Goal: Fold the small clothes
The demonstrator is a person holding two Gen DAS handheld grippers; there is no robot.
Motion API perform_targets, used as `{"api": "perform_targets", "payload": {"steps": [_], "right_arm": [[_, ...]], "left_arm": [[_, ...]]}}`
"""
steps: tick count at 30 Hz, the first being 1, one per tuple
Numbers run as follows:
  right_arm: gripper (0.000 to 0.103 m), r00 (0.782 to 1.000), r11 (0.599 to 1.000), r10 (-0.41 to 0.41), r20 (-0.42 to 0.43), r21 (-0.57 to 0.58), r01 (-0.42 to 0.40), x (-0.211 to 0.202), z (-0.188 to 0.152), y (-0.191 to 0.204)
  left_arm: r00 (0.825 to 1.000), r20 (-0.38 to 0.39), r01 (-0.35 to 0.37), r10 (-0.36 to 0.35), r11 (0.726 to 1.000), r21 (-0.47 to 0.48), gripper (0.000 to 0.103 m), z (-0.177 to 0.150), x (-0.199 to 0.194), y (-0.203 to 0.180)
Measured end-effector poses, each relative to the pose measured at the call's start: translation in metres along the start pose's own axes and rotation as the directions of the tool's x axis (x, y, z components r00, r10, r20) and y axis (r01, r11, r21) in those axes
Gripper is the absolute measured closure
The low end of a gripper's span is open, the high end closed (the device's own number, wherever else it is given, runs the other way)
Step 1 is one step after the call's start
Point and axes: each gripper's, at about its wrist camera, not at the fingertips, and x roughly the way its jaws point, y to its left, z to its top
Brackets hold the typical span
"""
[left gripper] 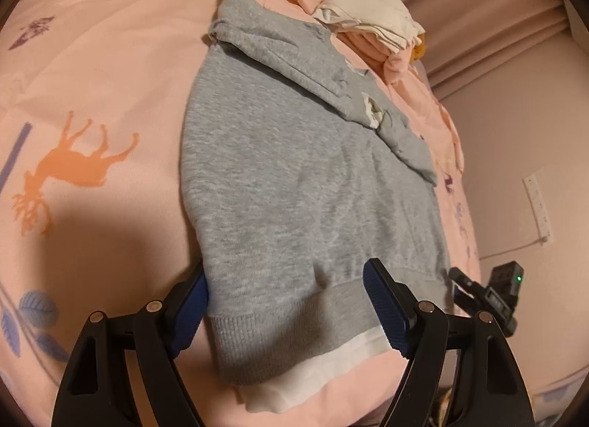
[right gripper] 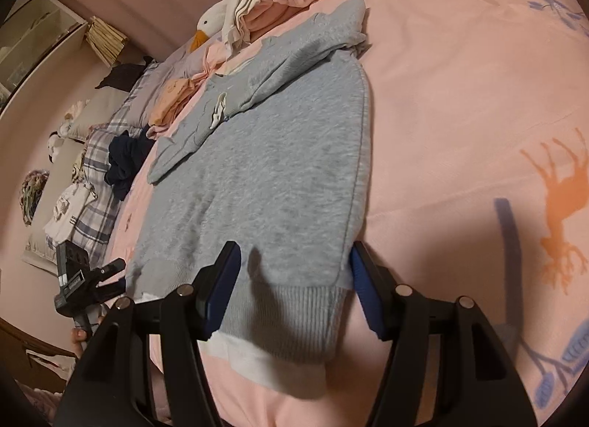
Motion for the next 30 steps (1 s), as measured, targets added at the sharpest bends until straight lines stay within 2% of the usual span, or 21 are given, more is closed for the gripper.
{"api": "perform_targets", "payload": {"steps": [11, 17, 22, 30], "right_arm": [[0.042, 0.997, 0.995, 0.079, 0.02, 0.061, -0.08, 0.017, 0.02, -0.005], [0.042, 0.995, 0.994, 0.1, -0.001, 0.048, -0.1, 0.009, 0.006, -0.002], [0.042, 0.995, 0.993, 0.101, -0.01, 0.062, -0.1, -0.001, -0.006, -0.004], [0.043, 0.993, 0.991, 0.112, -0.022, 0.075, -0.11, -0.007, -0.018, -0.01]], "left_arm": [[0.988, 0.025, 0.156, -0.155, 0.985, -0.068, 0.023, 0.024, 0.013, 0.007], [0.987, -0.004, 0.163, -0.164, 0.986, -0.027, 0.023, 0.006, 0.005, 0.003], [0.977, -0.03, 0.209, -0.211, 0.976, -0.065, 0.023, -0.007, 0.001, 0.009], [0.98, -0.024, 0.195, -0.197, 0.979, -0.06, 0.023, -0.008, 0.006, 0.003]]}}
